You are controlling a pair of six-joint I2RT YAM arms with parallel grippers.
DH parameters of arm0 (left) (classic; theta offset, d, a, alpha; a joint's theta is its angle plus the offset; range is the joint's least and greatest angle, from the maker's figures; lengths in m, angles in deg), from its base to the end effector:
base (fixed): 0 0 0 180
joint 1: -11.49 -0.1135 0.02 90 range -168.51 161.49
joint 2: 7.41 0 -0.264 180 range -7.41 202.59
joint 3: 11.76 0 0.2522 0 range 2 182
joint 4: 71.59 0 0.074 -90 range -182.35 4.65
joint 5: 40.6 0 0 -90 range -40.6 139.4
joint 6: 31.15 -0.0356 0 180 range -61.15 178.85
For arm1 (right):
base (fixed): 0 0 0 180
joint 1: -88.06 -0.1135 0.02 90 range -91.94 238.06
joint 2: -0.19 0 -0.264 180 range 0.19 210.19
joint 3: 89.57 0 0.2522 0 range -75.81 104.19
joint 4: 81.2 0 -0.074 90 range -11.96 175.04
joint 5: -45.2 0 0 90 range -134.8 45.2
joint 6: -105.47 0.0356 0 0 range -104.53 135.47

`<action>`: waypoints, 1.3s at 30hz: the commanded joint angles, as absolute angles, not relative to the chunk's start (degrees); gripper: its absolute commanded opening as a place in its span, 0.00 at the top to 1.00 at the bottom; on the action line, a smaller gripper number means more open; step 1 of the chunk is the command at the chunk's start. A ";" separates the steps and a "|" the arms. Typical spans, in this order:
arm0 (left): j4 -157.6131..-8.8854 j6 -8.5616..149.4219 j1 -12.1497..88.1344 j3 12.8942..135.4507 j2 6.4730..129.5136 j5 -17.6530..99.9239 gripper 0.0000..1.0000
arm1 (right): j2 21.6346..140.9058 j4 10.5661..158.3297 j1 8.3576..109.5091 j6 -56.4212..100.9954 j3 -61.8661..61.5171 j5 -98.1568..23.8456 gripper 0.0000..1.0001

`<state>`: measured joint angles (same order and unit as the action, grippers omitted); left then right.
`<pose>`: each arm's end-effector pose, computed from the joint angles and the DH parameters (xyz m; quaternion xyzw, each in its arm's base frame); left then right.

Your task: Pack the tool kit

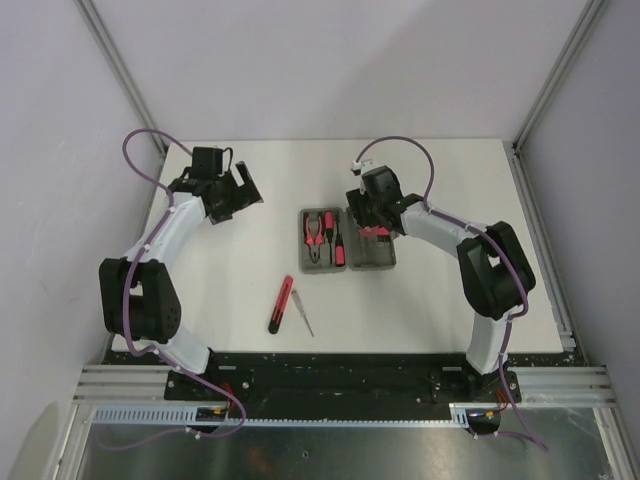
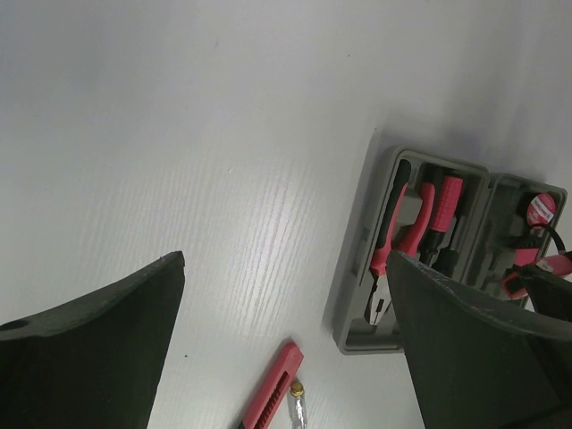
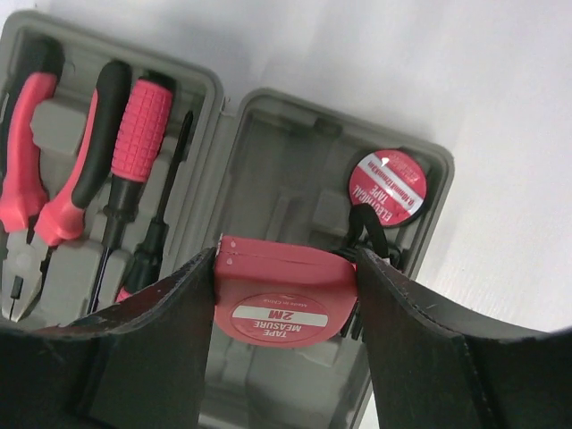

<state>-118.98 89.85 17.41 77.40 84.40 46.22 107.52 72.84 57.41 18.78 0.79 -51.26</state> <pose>0.3486 -0.0381 0.2817 -0.1947 0.9191 -0.1329 0.3157 0.3633 0.2106 0.2174 -0.1945 0.8947 0.0670 0.3964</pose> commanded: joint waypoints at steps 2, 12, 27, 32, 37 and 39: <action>-118.16 89.54 17.13 77.60 83.43 46.06 0.02 | 103.20 72.43 56.84 19.08 -0.28 -50.38 0.53; -118.20 89.54 17.14 77.42 83.92 46.09 0.02 | 102.39 62.80 57.00 23.12 -0.92 -51.60 0.54; -118.08 89.17 17.21 76.93 84.09 45.58 0.01 | 102.48 54.26 54.84 24.95 -1.70 -54.21 0.54; -118.13 89.47 17.23 76.93 84.29 45.38 0.02 | 103.30 51.84 54.79 25.09 -1.75 -55.79 0.54; -118.09 89.52 17.22 76.88 84.27 45.11 0.02 | 104.40 52.93 54.65 25.36 -1.74 -56.91 0.53; -118.13 89.52 17.34 76.89 84.17 45.10 0.02 | 105.10 54.01 54.66 25.30 -1.72 -56.90 0.52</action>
<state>-118.96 89.83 17.41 77.31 84.42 45.98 105.40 53.51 55.00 24.79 -1.86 -55.30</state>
